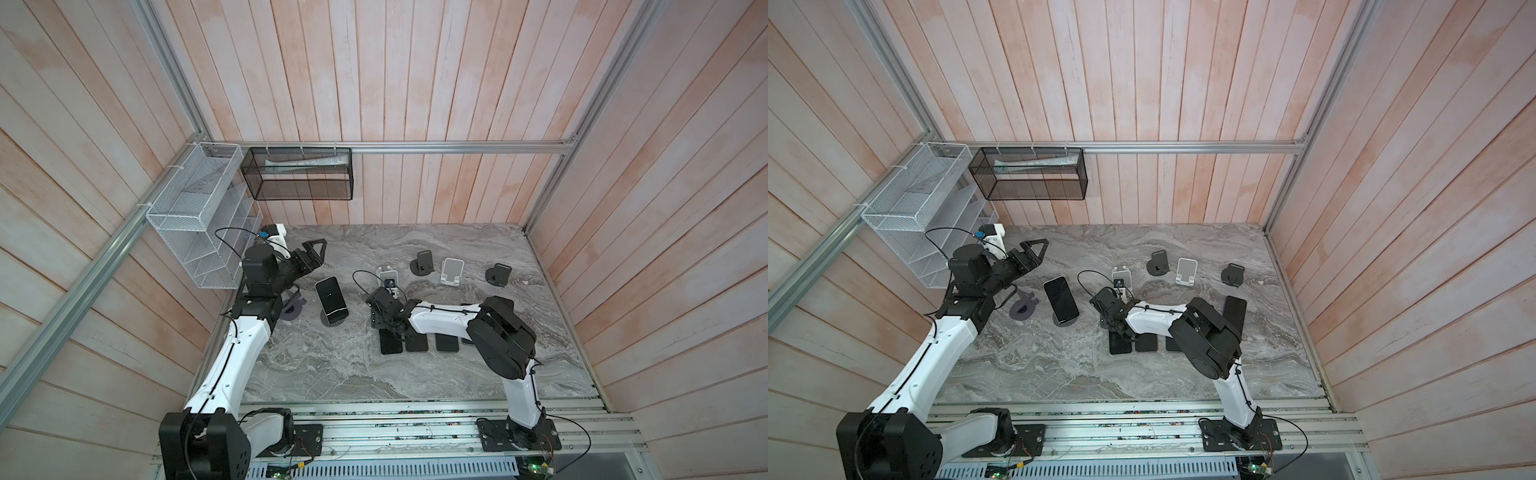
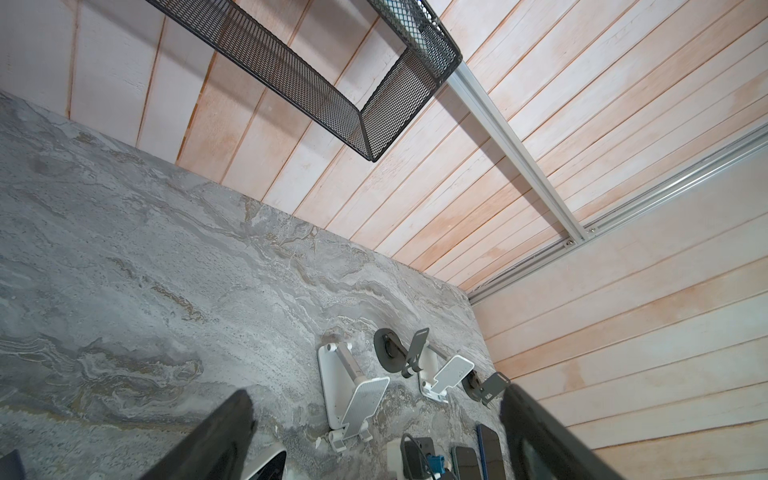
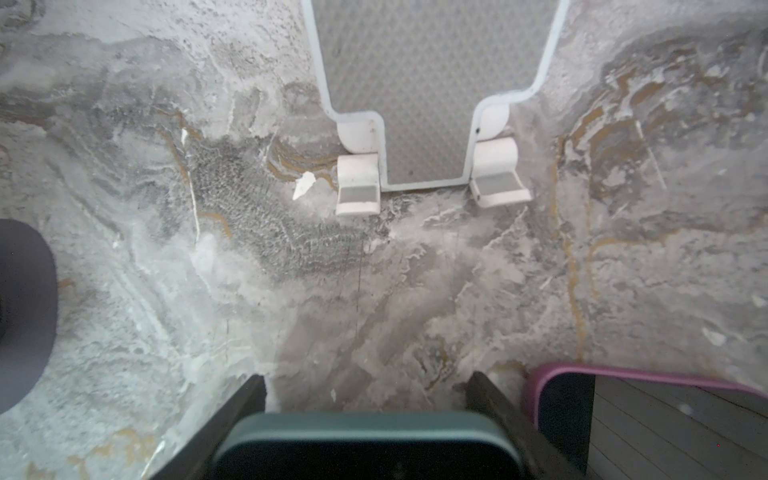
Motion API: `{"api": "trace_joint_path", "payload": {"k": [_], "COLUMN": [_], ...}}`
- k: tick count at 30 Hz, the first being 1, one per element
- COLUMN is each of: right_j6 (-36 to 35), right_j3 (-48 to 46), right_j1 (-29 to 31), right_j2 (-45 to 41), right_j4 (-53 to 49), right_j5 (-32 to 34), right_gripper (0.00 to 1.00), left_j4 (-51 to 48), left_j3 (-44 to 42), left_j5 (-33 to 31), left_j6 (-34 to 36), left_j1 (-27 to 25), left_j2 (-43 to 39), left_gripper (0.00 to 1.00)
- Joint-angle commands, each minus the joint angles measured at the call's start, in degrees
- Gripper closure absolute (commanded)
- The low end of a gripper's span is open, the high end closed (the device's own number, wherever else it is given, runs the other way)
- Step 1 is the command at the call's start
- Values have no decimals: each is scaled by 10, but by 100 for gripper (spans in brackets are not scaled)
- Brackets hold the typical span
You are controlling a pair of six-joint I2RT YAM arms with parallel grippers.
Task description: Remove the phone from the phone stand
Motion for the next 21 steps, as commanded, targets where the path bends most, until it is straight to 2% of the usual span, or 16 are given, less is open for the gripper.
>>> {"api": "trace_joint_path", "payload": {"k": [1, 13, 21], "right_j6": [22, 19, -29], "right_j3": [-4, -9, -12], "right_j1": [-2, 2, 6], "right_j2": [38, 21, -40], "right_j4": [-52, -46, -23], "right_j5": [-8, -5, -8], "right_gripper": [22, 20, 9], "left_j4": [7, 5, 3], "left_j3": [-7, -7, -6], "left_j5": [-7, -10, -15], "left_j6": [6, 8, 12], "left_j1": [3, 3, 3], "left_j2": [0, -7, -10], "left_gripper": [6, 5, 6]}}
